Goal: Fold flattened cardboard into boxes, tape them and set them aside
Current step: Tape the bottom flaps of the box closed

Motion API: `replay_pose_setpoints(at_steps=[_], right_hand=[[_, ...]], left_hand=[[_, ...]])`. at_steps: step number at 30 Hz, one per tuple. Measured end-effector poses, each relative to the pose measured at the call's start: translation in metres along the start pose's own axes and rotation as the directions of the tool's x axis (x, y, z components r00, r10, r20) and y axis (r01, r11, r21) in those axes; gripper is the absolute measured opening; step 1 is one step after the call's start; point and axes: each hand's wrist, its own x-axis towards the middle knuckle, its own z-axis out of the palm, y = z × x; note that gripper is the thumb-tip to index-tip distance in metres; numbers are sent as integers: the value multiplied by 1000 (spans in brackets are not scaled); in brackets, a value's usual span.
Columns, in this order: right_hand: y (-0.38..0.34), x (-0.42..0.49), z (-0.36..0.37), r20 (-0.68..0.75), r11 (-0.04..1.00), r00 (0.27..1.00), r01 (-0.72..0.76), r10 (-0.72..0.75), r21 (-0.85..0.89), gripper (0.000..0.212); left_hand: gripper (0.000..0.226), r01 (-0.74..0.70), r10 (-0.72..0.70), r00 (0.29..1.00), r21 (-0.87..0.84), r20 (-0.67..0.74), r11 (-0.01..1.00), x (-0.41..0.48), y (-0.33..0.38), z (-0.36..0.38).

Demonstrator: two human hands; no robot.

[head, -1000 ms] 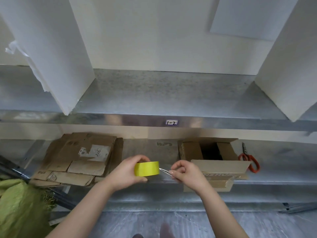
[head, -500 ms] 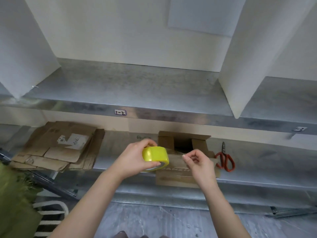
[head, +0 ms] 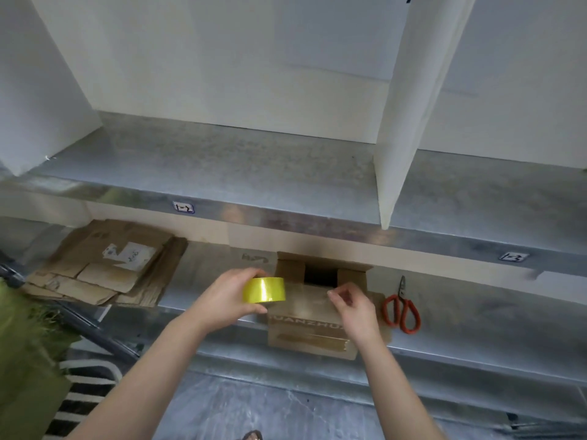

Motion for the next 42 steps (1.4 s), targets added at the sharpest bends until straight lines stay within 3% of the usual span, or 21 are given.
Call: replay_pose_setpoints(at_steps=[4, 10, 13, 16, 22, 28, 32, 36, 42], right_hand=[[11, 7, -3, -41, 1000, 999, -18, 19, 17, 9], [11, 12, -13, -35, 945, 976, 197, -214, -262, 12], [13, 19, -12, -25, 925, 964, 248, -266, -288, 15], [10, 29, -11, 26, 953, 982, 186, -185, -237, 17], [7, 29, -7, 5, 990, 1000, 16, -15, -137, 20], [6, 37, -13, 5, 984, 998, -62, 64, -166, 27], [10, 39, -16, 44, 987, 990, -131, 136, -95, 4], [13, 38, -16, 60, 977, 976, -208, 211, -56, 21], [21, 42, -21, 66, 967, 965, -254, 255, -25, 15]], left_hand=[[64, -3, 2, 999, -30, -34, 1000, 16, 2, 3], [62, -12, 13, 1000, -71, 16, 997, 31, -2, 5], [68, 2, 0, 1000, -66, 31, 998, 36, -6, 4], [74, 22, -19, 999, -81, 36, 997, 39, -7, 0], [55, 75, -75, 997, -145, 3, 987, 46, -4, -1], [55, 102, -96, 994, -122, 54, 987, 57, 9, -10], [62, 84, -81, 995, -53, 50, 995, 59, 15, -3], [64, 31, -29, 999, -71, 21, 997, 65, 22, 2], [63, 98, -91, 987, -51, 133, 994, 82, 19, 10]])
